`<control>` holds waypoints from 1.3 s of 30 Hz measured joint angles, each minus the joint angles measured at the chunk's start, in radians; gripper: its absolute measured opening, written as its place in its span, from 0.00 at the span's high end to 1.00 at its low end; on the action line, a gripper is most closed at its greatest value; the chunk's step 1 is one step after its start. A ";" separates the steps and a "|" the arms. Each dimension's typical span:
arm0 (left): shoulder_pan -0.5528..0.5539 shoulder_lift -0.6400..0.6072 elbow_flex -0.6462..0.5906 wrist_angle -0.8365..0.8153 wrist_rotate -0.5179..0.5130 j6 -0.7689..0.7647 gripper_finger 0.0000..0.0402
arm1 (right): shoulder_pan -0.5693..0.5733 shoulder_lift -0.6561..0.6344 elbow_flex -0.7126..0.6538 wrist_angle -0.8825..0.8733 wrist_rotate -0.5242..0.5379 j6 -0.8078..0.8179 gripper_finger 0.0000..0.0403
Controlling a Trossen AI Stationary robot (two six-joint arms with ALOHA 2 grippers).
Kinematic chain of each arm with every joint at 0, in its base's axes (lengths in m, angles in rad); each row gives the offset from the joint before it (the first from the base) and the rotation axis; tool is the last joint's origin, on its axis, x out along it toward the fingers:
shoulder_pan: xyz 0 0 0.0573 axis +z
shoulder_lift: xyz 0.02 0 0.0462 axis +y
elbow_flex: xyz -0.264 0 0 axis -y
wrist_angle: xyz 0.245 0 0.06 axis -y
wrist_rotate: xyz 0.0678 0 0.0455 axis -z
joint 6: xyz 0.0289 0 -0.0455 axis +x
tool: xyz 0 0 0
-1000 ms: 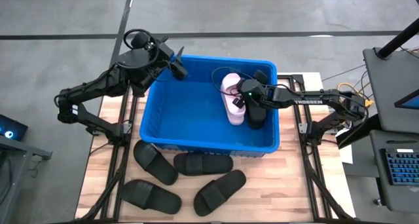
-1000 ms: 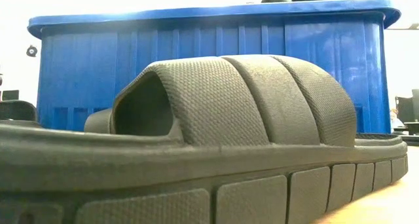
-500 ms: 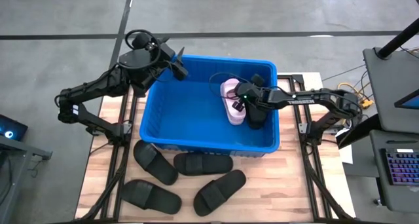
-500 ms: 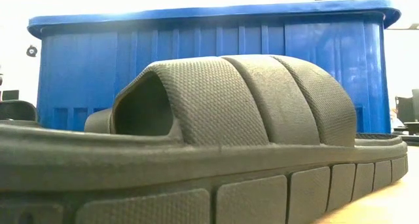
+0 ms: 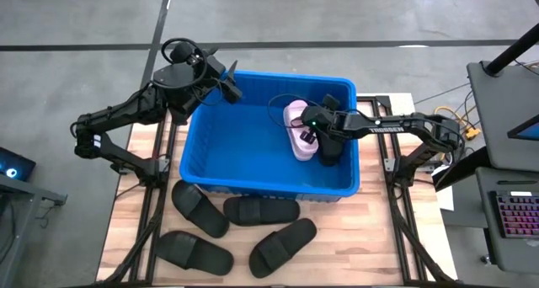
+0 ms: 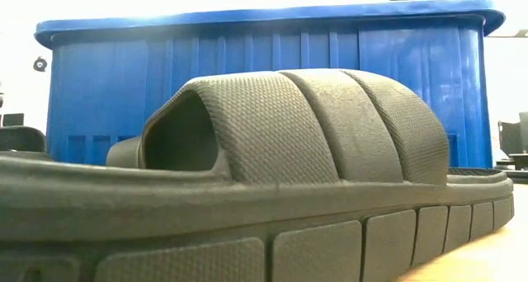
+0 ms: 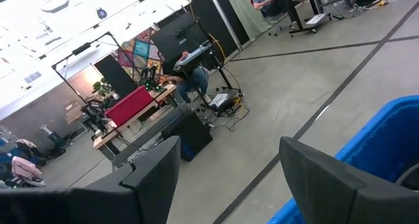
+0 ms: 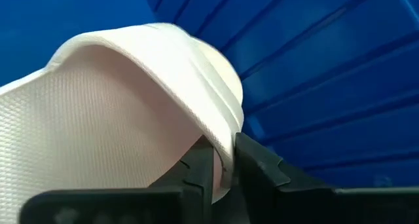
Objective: Pick and place slides into bin
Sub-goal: Put the pink slide into the blue bin
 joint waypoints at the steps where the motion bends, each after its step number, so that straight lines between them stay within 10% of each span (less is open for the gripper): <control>1: 0.000 0.000 0.000 0.000 0.000 0.001 0.39 | 0.000 0.000 0.006 -0.020 0.000 0.000 0.84; 18: 0.000 0.000 0.000 0.000 -0.004 0.001 0.39 | -0.001 -0.001 0.146 -0.340 -0.049 0.006 0.53; 31: 0.000 0.000 0.000 -0.001 -0.004 0.001 0.39 | -0.001 -0.002 0.225 -0.380 -0.058 0.010 0.51; 39: 0.000 0.000 0.000 -0.002 -0.004 0.001 0.39 | -0.001 -0.002 0.221 -0.429 -0.058 0.281 0.51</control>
